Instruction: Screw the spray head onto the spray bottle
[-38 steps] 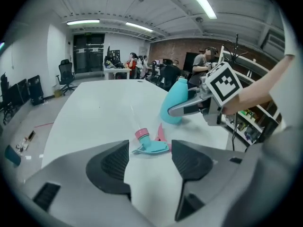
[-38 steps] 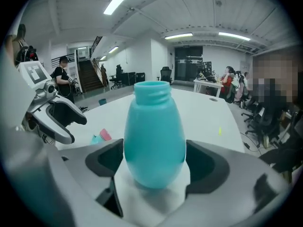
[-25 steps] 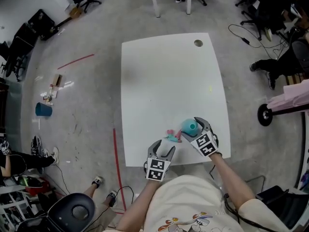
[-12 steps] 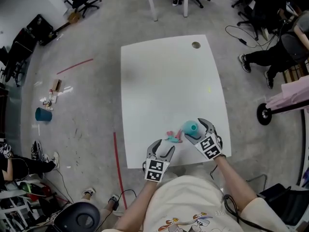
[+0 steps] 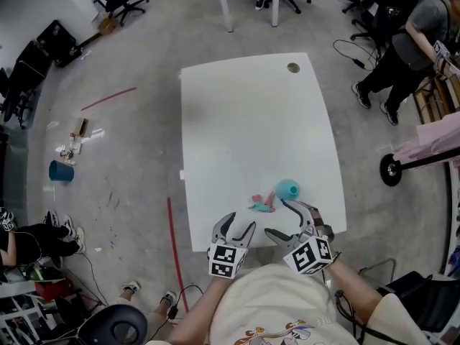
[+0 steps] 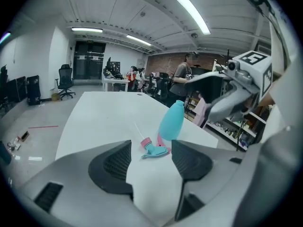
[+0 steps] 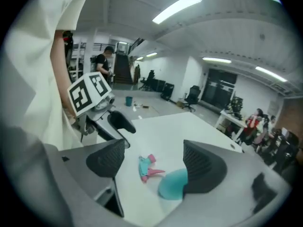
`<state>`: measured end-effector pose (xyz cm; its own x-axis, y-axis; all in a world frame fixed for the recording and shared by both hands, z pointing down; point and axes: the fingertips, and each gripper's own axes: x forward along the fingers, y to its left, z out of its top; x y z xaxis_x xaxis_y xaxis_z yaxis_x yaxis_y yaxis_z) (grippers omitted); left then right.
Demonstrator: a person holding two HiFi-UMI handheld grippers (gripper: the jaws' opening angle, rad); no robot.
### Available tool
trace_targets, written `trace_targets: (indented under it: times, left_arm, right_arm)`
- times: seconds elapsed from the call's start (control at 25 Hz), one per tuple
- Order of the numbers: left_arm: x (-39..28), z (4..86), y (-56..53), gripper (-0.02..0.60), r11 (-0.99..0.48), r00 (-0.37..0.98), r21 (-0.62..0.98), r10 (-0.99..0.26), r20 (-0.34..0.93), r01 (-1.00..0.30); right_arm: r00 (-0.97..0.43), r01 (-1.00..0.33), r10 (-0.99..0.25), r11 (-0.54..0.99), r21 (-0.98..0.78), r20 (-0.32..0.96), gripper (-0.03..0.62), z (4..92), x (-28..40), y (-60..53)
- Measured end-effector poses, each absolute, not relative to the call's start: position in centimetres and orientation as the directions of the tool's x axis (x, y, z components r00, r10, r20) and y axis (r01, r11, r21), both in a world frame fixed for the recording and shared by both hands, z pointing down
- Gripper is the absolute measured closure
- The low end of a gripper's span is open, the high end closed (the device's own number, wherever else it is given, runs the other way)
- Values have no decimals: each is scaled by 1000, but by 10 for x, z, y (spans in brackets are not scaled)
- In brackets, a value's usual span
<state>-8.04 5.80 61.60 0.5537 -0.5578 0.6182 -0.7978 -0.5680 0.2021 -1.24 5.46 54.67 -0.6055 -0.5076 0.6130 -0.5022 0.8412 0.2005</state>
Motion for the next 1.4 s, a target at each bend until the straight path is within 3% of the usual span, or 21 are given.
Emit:
trace_targets:
  times: [0.2, 0.28, 0.32, 0.36, 0.68, 0.96, 1.08, 1.24, 1.32, 1.4]
  left_arm:
    - [-89, 616, 66, 316, -573, 549, 191, -555, 625, -797]
    - [-91, 616, 68, 316, -580, 549, 182, -556, 624, -794]
    - [-93, 616, 69, 316, -583, 550, 179, -556, 624, -793]
    - [-94, 616, 71, 316, -584, 549, 178, -556, 624, -792]
    - [-113, 607, 72, 316, -576, 543, 175, -563, 623, -798]
    - [-125, 609, 69, 316, -576, 543, 174, -565, 621, -799]
    - [-122, 606, 64, 316, -580, 548, 171, -573, 609, -797]
    - [-134, 588, 56, 316, -563, 535, 149, -621, 574, -813]
    - [-139, 578, 53, 316, -548, 518, 134, -642, 565, -826]
    - [-137, 568, 50, 316, -533, 514, 143, -657, 551, -834]
  right_arm:
    - [-451, -369, -269, 924, 96, 851, 206, 656, -39, 62]
    - [-375, -370, -231, 925, 84, 898, 260, 684, -36, 56]
    - [-346, -370, -223, 925, 86, 911, 331, 692, -34, 52]
    - [-322, -366, -218, 926, 91, 921, 361, 697, -33, 50]
    - [-147, -232, -245, 950, 208, 958, 361, 711, -33, 43]
    - [-55, -134, -190, 974, 181, 980, 434, 719, -42, 51]
    - [-159, -239, -176, 962, 135, 972, 436, 700, -46, 55]
    - [-509, -484, -164, 866, -124, 845, 436, 610, -64, 70]
    - [-738, -522, -171, 758, -391, 653, 436, 541, -65, 77]
    - [-927, -374, -211, 590, -716, 310, 436, 460, -56, 79]
